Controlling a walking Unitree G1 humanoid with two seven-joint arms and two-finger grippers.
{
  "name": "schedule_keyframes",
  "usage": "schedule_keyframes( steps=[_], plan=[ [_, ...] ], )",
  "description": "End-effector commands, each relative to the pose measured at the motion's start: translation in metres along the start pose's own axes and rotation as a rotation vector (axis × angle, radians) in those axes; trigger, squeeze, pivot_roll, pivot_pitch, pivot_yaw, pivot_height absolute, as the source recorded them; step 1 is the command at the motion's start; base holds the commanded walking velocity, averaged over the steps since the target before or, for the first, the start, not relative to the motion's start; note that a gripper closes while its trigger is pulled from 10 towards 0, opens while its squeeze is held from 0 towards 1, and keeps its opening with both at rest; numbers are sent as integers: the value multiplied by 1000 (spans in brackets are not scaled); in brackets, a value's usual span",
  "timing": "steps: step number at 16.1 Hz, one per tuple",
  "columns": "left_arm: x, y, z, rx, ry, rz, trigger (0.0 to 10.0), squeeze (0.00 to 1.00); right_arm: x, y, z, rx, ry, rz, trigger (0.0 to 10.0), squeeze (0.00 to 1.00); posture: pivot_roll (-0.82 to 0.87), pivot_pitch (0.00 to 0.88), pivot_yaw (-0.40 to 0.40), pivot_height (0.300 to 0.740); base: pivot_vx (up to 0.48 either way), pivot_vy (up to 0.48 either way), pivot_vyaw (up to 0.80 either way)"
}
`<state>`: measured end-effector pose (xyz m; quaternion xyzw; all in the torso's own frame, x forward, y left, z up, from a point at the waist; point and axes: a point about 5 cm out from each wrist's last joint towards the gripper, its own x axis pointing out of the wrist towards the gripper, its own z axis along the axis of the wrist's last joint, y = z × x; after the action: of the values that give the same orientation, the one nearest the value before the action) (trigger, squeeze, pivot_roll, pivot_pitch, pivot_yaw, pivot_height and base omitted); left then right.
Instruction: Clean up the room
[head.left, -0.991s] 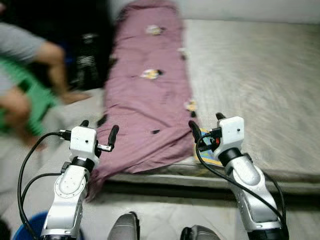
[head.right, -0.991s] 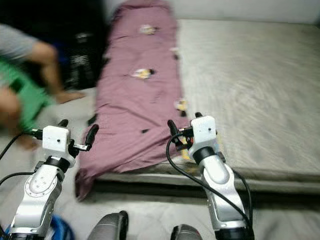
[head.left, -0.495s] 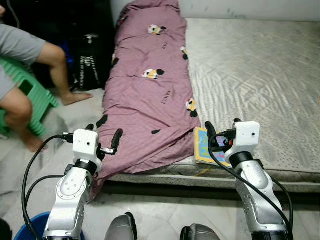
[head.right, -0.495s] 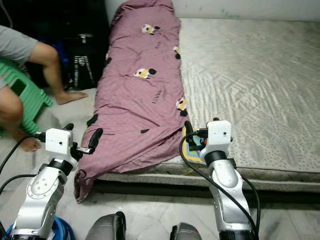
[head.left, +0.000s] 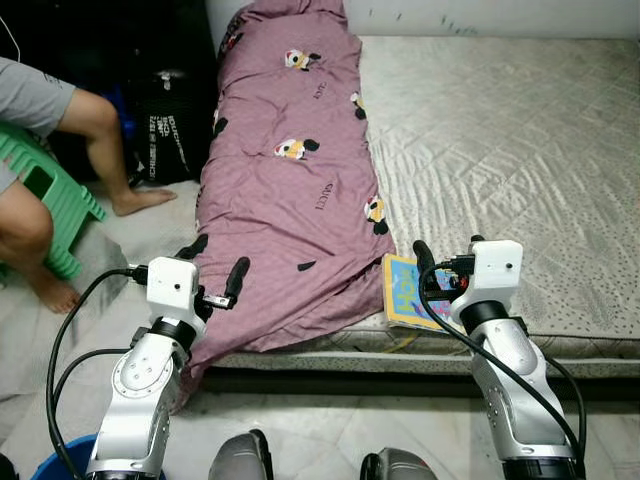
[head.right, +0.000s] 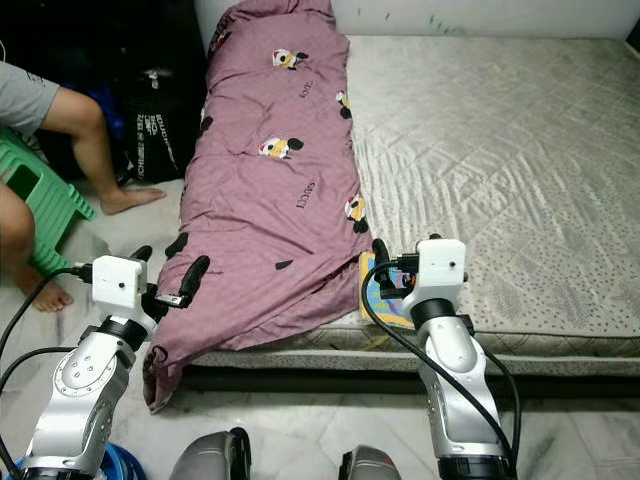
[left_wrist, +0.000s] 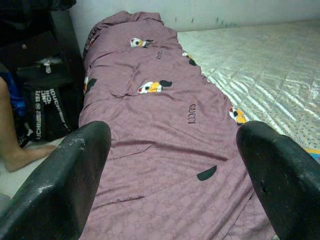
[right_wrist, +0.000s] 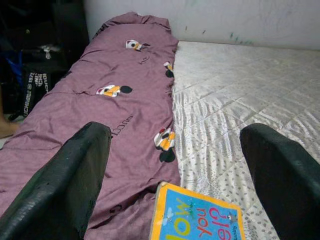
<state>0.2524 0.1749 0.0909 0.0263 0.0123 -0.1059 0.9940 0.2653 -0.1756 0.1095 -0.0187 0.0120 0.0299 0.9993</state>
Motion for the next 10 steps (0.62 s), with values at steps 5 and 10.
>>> schedule_keyframes(
  steps=[5, 10],
  plan=[
    [4, 1, 0, 2, -1, -13, 10000, 0, -1, -3, -2, 8, -2, -27, 10000, 0, -26, 84, 5, 740, 298, 0, 0],
    [16, -4, -9, 42, 46, -30, 10000, 0, -8, -9, -6, 40, -29, -117, 10000, 0, -64, 43, 89, 740, 49, 0, 0]
  ],
)
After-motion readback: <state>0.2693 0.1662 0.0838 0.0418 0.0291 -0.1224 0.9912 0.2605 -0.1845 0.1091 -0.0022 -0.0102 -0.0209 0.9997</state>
